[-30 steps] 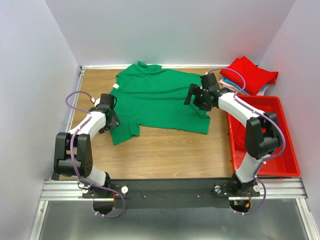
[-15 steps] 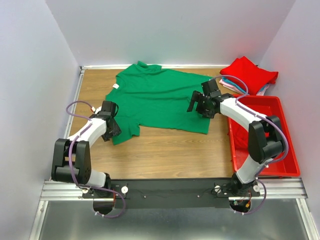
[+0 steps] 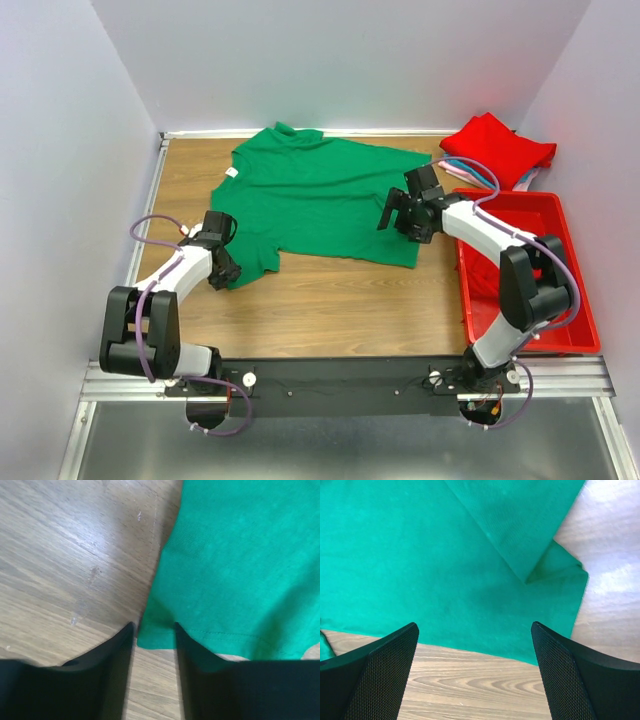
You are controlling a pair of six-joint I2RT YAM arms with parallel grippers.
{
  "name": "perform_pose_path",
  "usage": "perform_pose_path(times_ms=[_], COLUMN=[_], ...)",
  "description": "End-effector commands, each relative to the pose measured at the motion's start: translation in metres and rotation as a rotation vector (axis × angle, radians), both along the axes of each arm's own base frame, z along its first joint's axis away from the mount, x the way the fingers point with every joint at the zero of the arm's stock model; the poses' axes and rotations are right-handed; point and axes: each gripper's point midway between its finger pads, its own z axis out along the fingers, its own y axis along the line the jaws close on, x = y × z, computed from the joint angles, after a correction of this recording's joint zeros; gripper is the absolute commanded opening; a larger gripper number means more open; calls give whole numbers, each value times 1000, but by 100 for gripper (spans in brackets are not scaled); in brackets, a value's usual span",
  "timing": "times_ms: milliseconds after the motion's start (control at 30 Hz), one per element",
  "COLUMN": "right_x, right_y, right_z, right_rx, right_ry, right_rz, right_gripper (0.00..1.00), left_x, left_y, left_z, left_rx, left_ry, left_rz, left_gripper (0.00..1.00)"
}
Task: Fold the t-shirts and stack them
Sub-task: Fold the tshirt
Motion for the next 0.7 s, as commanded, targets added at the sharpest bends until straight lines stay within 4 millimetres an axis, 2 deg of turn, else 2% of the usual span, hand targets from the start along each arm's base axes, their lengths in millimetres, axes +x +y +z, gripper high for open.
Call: perform_pose_path(times_ms=[0,200,367,467,667], right_x=[-14,-31,-49,-52,-55], right_y=[-16,-33,-50,-55,-59], right_z=[-1,-12,-31,-38,-47], right_rx=[-44,-59,-113,-133,-152], right_ry=[5,41,82,100,123], right_rz=[-56,-126,-175,-185,-200], right_gripper=[100,100,100,100,79], left_x=[0,1,8,11,12], left_y=[-8,-11,-10,-10,-10], left_z=[-10,-14,-3,5,12], left_rx=[-31,-42,-35,-38,-37], left_ry=[11,19,-18,-44,-64], left_rz=[-9,-40,-41,-41,-42], left_gripper=[34,0,0,0,0])
